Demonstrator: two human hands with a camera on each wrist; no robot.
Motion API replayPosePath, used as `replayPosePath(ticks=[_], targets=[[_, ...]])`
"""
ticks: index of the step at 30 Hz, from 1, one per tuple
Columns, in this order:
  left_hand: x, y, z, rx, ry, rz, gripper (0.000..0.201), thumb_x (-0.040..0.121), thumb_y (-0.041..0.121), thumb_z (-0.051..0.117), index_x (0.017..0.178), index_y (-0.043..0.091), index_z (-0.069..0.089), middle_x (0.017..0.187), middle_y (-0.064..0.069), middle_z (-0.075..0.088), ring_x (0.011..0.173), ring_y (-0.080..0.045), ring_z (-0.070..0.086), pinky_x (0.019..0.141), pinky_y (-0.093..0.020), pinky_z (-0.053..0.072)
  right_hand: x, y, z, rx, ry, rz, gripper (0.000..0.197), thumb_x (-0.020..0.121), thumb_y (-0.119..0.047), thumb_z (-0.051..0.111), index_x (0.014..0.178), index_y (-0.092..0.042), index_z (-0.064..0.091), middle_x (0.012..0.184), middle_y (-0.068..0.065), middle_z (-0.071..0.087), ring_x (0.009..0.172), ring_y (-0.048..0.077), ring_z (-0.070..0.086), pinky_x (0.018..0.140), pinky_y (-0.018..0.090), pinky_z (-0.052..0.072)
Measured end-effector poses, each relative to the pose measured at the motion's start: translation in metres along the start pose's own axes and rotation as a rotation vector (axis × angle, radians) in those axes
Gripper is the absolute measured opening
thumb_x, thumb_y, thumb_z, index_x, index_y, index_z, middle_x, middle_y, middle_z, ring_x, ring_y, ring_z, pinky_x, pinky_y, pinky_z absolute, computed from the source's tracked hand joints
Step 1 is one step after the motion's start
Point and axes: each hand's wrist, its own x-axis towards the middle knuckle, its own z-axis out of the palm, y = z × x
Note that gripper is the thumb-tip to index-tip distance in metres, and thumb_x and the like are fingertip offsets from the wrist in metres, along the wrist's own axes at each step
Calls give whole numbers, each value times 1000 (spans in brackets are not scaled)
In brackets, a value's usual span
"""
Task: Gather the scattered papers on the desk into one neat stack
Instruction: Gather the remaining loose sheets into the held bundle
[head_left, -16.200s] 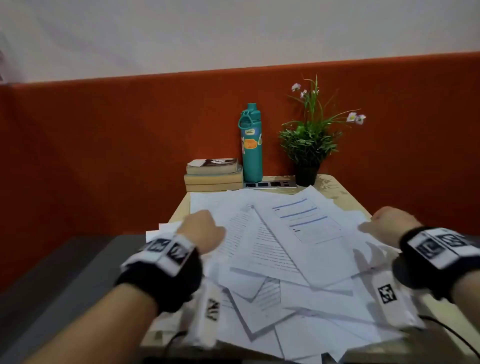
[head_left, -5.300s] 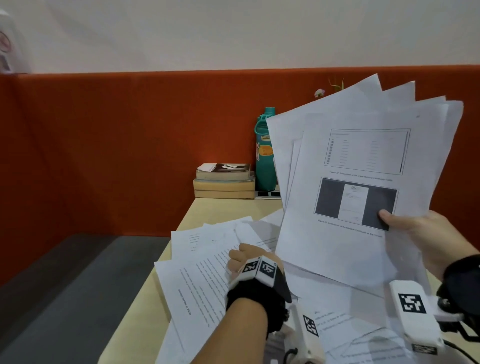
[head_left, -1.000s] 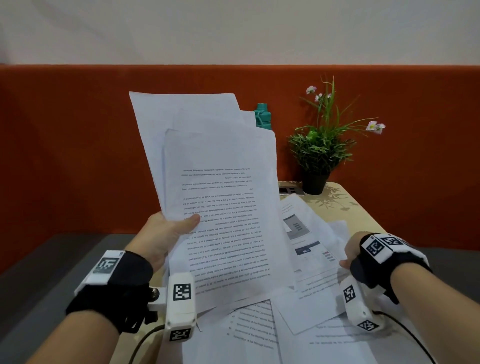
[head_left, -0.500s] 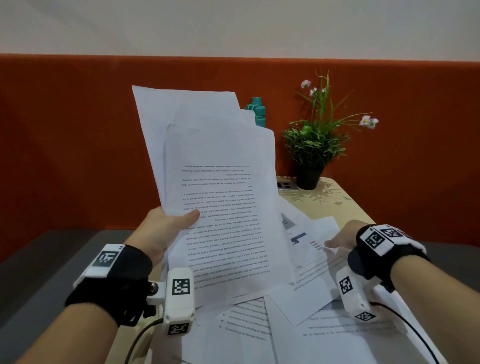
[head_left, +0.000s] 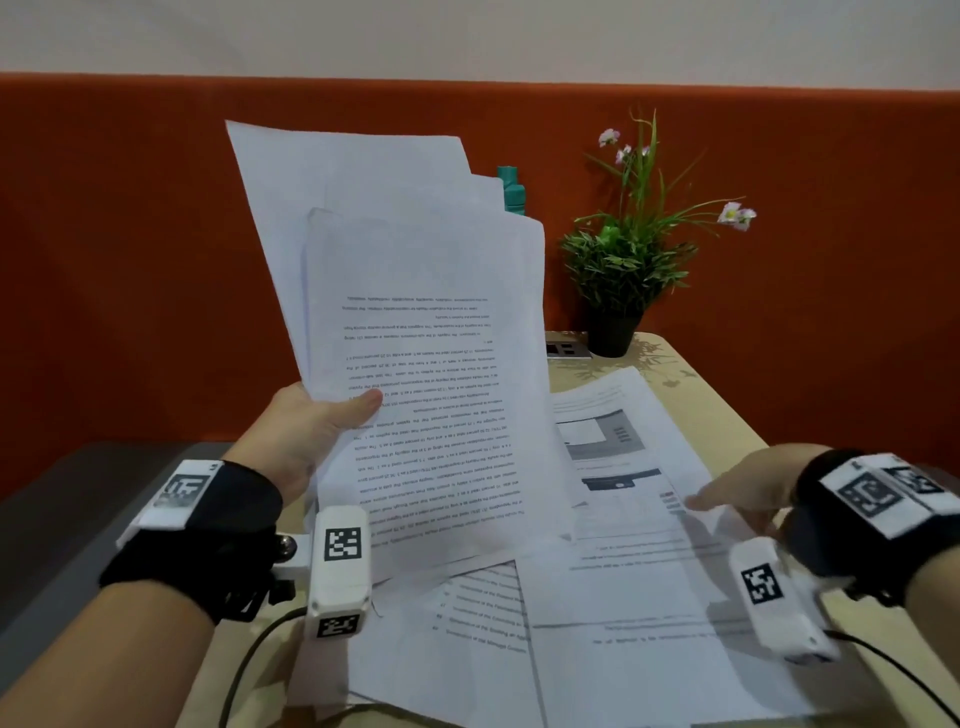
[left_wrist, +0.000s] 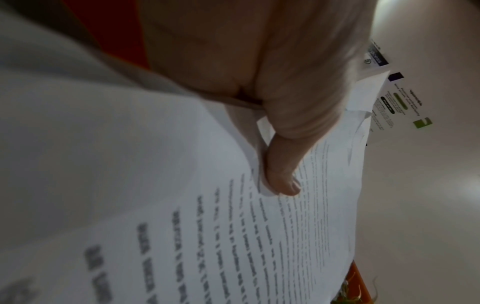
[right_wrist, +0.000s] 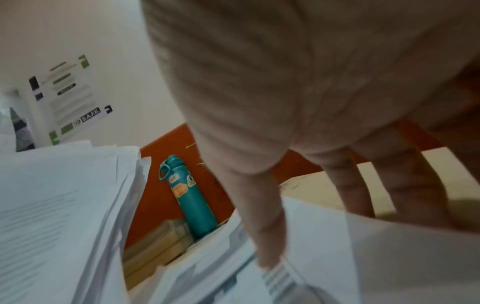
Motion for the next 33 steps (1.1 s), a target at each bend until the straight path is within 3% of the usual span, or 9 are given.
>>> replayPosePath(ticks=[3, 5, 7, 12, 16, 22, 26, 29, 33], targets=[[-1, -2, 6, 6, -13, -4, 34, 83, 7, 67, 117, 12, 66, 106, -7, 75, 95, -26, 72, 90, -45, 53, 1, -3, 9, -72, 115, -21, 46, 86, -54, 56, 92, -8, 56, 99, 8, 65, 90, 22, 55, 78, 24, 40], [-3, -4, 9, 13, -21, 6, 32, 84, 8, 67, 115, 16, 66, 103, -2, 76, 91, -19, 73, 81, -38, 55, 2, -6, 11, -114, 154, -13, 49, 90, -48, 54, 117, -8, 59, 127, 9, 60, 111, 24, 56, 85, 24, 40], [-5, -6, 10, 10, -30, 7, 31, 85, 8, 66, 115, 18, 66, 104, 0, 76, 92, -16, 72, 78, -34, 54, 4, -6, 10, -55, 131, -42, 52, 91, -39, 57, 128, -2, 56, 135, 12, 56, 122, 27, 53, 93, 28, 43], [-6, -9, 10, 9, -15, -29, 36, 86, 6, 65, 121, 14, 64, 112, -5, 73, 101, -25, 69, 95, -45, 50, -7, -5, 1, -29, 224, -115, 48, 97, -33, 47, 130, 1, 55, 130, 14, 59, 120, 27, 55, 82, 24, 43], [-2, -12, 11, 24, -1, -64, 36, 88, 6, 63, 123, 13, 63, 113, -7, 72, 99, -26, 69, 87, -40, 53, -27, -2, -49, 285, 574, -219, 27, 90, -18, 60, 108, 2, 66, 97, 17, 62, 83, 28, 58, 51, 26, 38], [7, -18, 14, 61, -10, -102, 37, 89, 7, 62, 126, 13, 60, 116, -8, 71, 99, -27, 69, 82, -39, 54, -82, -8, -109, 675, 939, -474, 25, 85, -18, 64, 109, -13, 67, 98, 12, 64, 86, 24, 60, 72, 31, 43], [6, -20, 20, 53, -48, -95, 36, 93, 10, 58, 128, 12, 58, 117, -7, 70, 102, -25, 68, 83, -37, 54, -63, -29, -103, 733, 736, -515, 28, 84, -8, 65, 111, 1, 64, 94, 15, 62, 82, 25, 57, 69, 31, 44], [-1, -18, 31, 63, -54, -61, 42, 98, 28, 47, 137, 13, 50, 124, -1, 65, 106, -19, 65, 92, -35, 48, -25, -55, -57, 640, 538, -488, 21, 85, -7, 65, 103, 4, 63, 86, 20, 64, 75, 29, 60, 68, 37, 47], [-1, -15, 40, 138, -38, -38, 56, 99, 47, 28, 149, 22, 30, 126, 13, 45, 129, -12, 41, 97, -23, 28, 4, -84, 11, 645, 387, -481, 36, 87, -7, 59, 122, -2, 61, 119, 18, 65, 103, 30, 61, 81, 31, 45]])
